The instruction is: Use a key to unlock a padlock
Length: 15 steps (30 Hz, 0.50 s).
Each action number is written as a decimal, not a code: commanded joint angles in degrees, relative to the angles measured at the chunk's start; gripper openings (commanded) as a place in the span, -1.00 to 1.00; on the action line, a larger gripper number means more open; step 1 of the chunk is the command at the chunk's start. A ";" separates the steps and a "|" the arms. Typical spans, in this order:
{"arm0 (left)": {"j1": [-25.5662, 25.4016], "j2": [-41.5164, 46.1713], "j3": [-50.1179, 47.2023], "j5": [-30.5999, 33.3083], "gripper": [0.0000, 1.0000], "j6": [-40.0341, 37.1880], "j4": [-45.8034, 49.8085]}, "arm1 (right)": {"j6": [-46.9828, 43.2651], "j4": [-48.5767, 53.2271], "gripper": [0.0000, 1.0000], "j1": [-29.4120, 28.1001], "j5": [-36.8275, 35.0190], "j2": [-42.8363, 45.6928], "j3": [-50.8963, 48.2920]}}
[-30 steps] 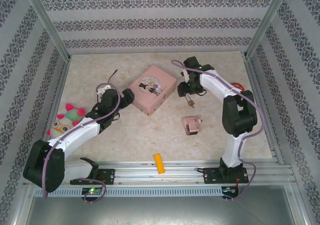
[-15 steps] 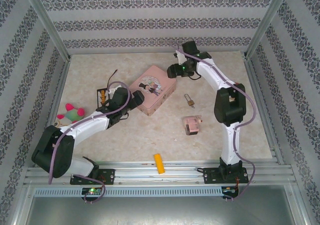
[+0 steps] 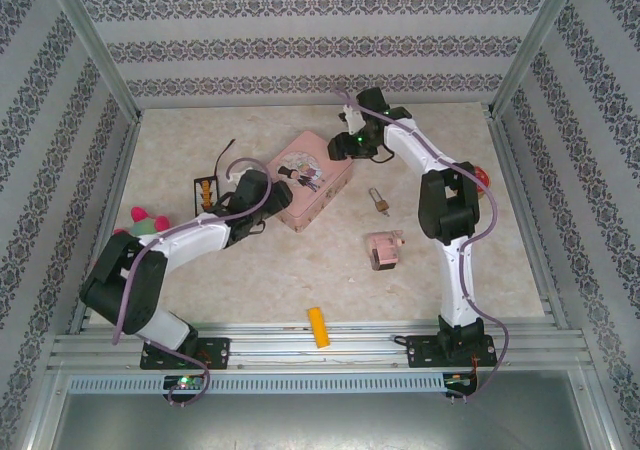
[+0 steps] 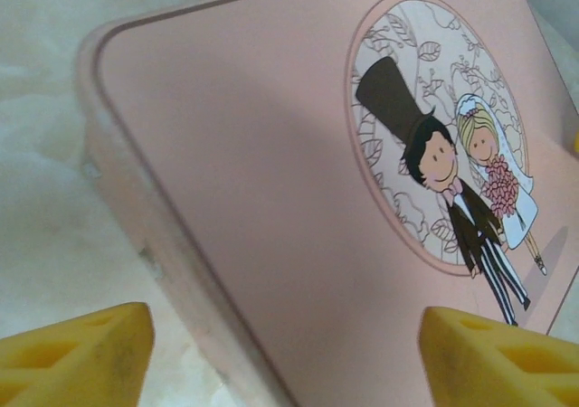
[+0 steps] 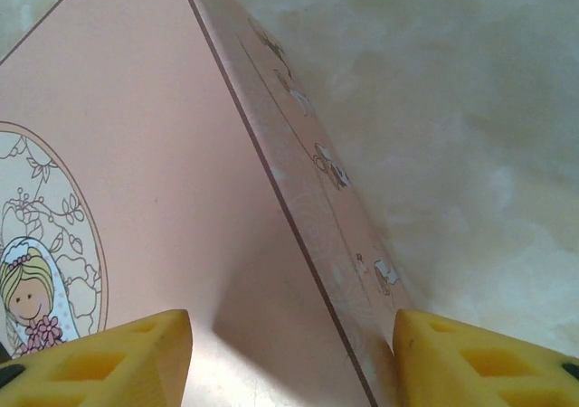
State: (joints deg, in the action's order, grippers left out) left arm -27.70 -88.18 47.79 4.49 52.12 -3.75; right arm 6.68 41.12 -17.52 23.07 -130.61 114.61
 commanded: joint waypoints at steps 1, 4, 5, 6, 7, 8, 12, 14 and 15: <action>0.18 -3.17 2.90 -0.82 0.41 -2.19 -3.40 | 2.12 0.89 0.16 -1.71 1.55 2.91 -4.24; 1.34 -5.68 4.15 -2.93 0.36 -2.62 -5.08 | 3.78 -0.67 0.13 -2.49 0.98 6.17 -9.29; 1.64 -6.30 4.46 -3.30 0.35 -2.80 -5.58 | 4.31 -1.07 0.13 -2.80 0.64 7.29 -10.77; 2.02 -6.79 4.62 -3.94 0.32 -3.19 -6.36 | 4.97 -1.43 0.12 -3.16 0.13 8.65 -12.70; 2.43 -7.36 4.89 -4.56 0.32 -3.88 -7.06 | 5.83 -1.84 0.12 -3.54 -0.42 10.02 -14.57; 2.72 -7.67 5.01 -4.91 0.32 -4.66 -7.59 | 6.61 -2.34 0.12 -3.86 -0.57 11.21 -16.32; 3.49 -9.21 6.65 -5.75 0.34 -7.75 -8.81 | 11.44 -5.72 0.12 -5.80 -1.63 15.90 -24.65; 4.03 -10.07 7.68 -6.56 0.34 -8.39 -9.12 | 13.78 -7.86 0.12 -6.85 -2.06 17.96 -28.07; 4.21 -10.61 8.28 -7.05 0.34 -8.59 -9.17 | 14.98 -8.91 0.12 -7.36 -2.30 18.93 -29.71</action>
State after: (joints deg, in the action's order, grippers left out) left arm -23.44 -96.79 53.43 2.94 46.13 -7.62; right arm 17.08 33.17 -20.62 17.04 -113.93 88.95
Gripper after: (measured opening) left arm 0.671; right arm 0.560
